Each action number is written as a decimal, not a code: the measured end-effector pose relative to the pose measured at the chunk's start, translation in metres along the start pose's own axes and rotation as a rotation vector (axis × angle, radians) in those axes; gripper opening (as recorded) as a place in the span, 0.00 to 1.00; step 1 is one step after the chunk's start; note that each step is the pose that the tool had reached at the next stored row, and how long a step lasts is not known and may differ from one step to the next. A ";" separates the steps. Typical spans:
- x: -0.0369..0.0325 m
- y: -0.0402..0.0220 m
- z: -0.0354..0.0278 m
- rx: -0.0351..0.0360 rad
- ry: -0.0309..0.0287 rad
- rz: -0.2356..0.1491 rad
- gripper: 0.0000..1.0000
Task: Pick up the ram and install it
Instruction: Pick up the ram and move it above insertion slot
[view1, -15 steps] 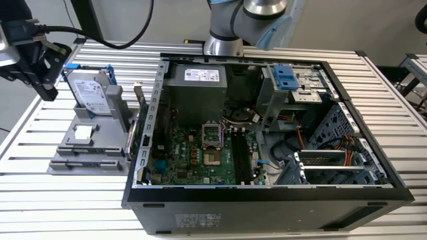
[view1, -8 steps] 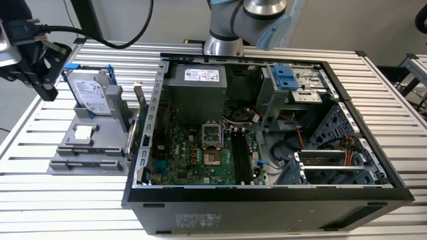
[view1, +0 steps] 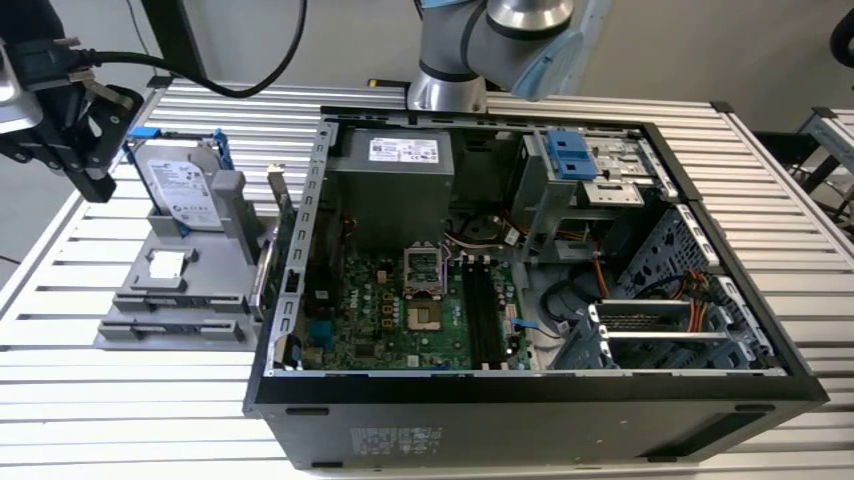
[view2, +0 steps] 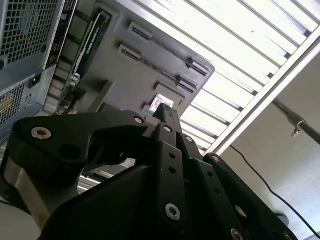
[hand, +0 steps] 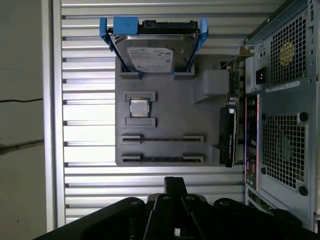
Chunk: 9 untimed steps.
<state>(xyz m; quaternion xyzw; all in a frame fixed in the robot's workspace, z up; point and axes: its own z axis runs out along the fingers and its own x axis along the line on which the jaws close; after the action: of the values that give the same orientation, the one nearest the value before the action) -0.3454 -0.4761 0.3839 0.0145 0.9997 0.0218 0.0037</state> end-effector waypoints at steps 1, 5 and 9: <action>0.0000 0.0000 0.0000 0.0001 0.0000 0.000 0.00; 0.0000 0.0000 0.0000 0.0000 0.0005 -0.011 0.00; 0.0000 0.0000 0.0000 -0.0001 0.0010 -0.023 0.00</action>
<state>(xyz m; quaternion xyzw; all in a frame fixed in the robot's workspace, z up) -0.3454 -0.4761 0.3839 0.0030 0.9998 0.0218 0.0035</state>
